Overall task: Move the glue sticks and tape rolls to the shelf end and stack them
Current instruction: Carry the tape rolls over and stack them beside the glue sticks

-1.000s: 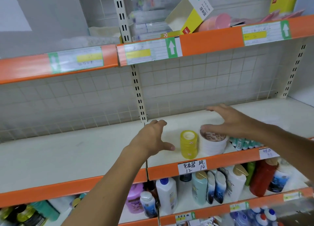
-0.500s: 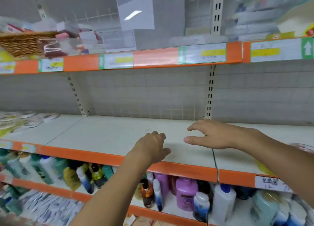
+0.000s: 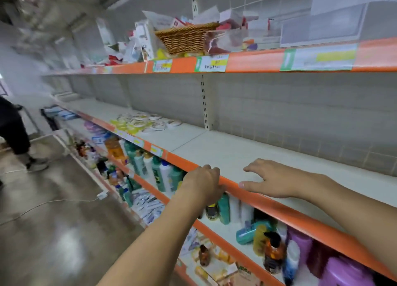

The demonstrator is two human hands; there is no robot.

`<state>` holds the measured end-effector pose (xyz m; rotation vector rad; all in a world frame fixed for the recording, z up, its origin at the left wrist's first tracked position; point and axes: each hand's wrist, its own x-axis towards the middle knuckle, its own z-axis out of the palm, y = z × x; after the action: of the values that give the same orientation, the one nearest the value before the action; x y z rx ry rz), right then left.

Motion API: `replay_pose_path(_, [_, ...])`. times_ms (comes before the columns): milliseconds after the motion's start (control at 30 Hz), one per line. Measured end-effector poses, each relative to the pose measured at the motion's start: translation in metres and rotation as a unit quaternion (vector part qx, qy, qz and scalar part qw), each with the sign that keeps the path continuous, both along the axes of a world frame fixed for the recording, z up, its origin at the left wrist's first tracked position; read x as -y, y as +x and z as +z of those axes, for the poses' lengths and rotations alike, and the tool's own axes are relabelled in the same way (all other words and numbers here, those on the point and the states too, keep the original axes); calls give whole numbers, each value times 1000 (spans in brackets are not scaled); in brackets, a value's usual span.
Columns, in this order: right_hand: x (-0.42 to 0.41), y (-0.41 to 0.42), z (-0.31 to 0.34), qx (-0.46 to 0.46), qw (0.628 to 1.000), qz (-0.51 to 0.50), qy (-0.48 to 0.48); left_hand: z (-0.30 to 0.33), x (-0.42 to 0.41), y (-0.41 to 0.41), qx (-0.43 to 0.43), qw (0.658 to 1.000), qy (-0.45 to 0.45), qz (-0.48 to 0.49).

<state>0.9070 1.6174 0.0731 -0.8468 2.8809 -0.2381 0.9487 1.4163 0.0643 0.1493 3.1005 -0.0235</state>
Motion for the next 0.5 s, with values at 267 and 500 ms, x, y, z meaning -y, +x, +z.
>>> replay_pose_path(267, [95, -46, -12, 2, 997, 80, 9, -1, 71, -16, -11, 995, -7, 104])
replay_pose_path(500, [168, -100, -23, 6, 993, 115, 10, -12, 132, -51, -21, 990, -1, 140])
